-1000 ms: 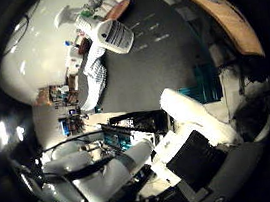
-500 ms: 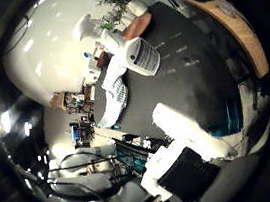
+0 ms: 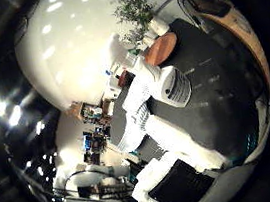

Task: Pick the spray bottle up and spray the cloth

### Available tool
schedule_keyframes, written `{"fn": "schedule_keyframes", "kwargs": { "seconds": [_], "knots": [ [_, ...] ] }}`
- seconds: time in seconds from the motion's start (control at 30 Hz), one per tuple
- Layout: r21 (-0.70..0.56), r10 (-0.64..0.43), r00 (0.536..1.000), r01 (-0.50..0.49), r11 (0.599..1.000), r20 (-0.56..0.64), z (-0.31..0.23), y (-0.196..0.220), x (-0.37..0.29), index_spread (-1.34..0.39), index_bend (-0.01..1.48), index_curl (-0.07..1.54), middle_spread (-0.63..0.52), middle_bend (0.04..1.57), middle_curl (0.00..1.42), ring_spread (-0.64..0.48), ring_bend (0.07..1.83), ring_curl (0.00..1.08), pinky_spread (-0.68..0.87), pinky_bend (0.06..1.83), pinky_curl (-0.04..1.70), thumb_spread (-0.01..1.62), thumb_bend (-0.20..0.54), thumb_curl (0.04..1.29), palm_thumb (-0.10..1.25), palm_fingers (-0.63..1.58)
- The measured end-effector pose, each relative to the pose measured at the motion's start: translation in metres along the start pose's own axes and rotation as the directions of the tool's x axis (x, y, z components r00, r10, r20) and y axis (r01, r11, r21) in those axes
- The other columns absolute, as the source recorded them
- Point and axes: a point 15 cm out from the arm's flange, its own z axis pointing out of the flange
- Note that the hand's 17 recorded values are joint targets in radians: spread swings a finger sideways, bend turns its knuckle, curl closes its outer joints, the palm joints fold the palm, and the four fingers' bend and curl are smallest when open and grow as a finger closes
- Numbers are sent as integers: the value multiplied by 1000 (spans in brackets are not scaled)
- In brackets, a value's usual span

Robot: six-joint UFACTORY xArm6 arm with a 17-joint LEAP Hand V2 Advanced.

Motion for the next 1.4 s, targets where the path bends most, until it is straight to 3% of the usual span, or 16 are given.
{"fn": "schedule_keyframes", "kwargs": {
  "seconds": [0.87, 1.17, 1.33, 1.4],
  "knots": [
    [43, 40, 981, -50, 998, 192, 86, -26, -59, -226, 145, 264, 95, 246, 364, 146, 365, 268, 352, 400, 307, 1141, -19, 286, 595, 169],
    [65, 32, 964, -51, 997, 265, 110, -35, -84, -197, 164, 257, 82, 322, 383, 115, 425, 276, 321, 424, 299, 1142, -12, 297, 638, 248],
    [107, 36, 947, -74, 991, 320, 123, -28, -92, -204, 181, 295, -65, 481, 455, -33, 583, 317, 92, 390, 268, 1151, -8, 328, 741, 513],
    [125, 40, 941, -87, 988, 337, 127, -25, -94, -227, 175, 304, -117, 515, 486, -93, 677, 348, -27, 467, 279, 1148, -7, 343, 776, 615]
  ]
}}
